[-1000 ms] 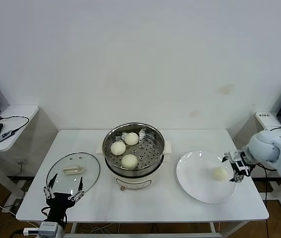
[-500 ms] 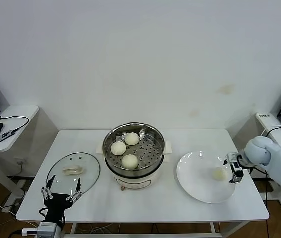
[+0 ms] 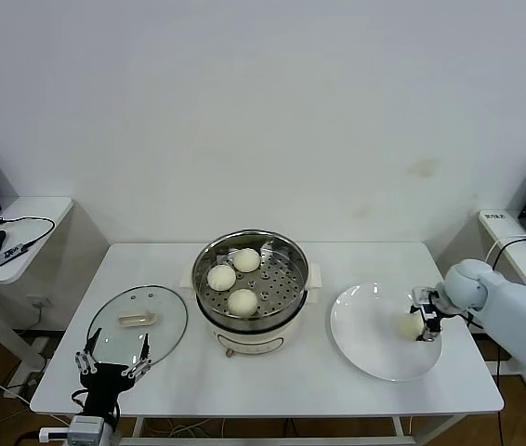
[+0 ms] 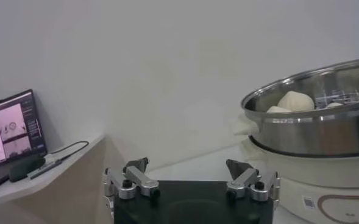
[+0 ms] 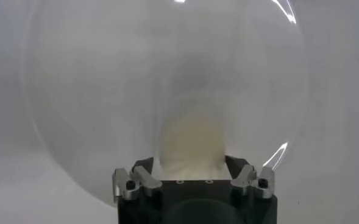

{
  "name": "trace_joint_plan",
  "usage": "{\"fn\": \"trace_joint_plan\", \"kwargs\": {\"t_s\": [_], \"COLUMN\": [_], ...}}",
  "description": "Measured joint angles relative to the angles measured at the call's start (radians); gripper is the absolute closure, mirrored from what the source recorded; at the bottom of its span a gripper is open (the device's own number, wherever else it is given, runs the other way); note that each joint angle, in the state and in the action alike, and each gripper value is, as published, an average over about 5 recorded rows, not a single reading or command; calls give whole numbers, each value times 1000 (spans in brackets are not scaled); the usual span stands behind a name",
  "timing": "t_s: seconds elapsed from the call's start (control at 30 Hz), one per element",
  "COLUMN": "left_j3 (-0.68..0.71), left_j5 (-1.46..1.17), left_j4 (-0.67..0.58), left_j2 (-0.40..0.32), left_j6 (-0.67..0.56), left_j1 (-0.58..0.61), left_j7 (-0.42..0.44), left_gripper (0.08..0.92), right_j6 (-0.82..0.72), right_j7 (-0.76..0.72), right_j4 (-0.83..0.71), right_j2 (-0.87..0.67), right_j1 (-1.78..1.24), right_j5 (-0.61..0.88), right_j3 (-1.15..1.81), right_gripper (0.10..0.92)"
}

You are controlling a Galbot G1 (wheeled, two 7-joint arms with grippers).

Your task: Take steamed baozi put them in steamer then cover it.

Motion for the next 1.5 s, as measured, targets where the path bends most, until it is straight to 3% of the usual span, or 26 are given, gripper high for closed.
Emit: {"fn": "trace_joint_plan", "kwargs": {"t_s": [0.37,0.93,1.5], "left_j3": [-1,15,4], "left_j5": [-2,-4,-5], "left_j4": [-13,-11,-7], "left_j2": [-5,17,34], "left_j6": [-1,-1,-1], "left_j1": [3,-13,-19], "left_j7": [-1,-1,0], "left_gripper": [177,177,177], "right_j6": [-14,-105,-277], "right_j7": [-21,-16,74], "right_j4": [8,168,310], "right_j2": [-6,-47,166], "right_j1": [44,437,818], "right_j5": [29,230,552], "right_j3": [-22,-287,-543], "right_gripper": [479,466,457]}}
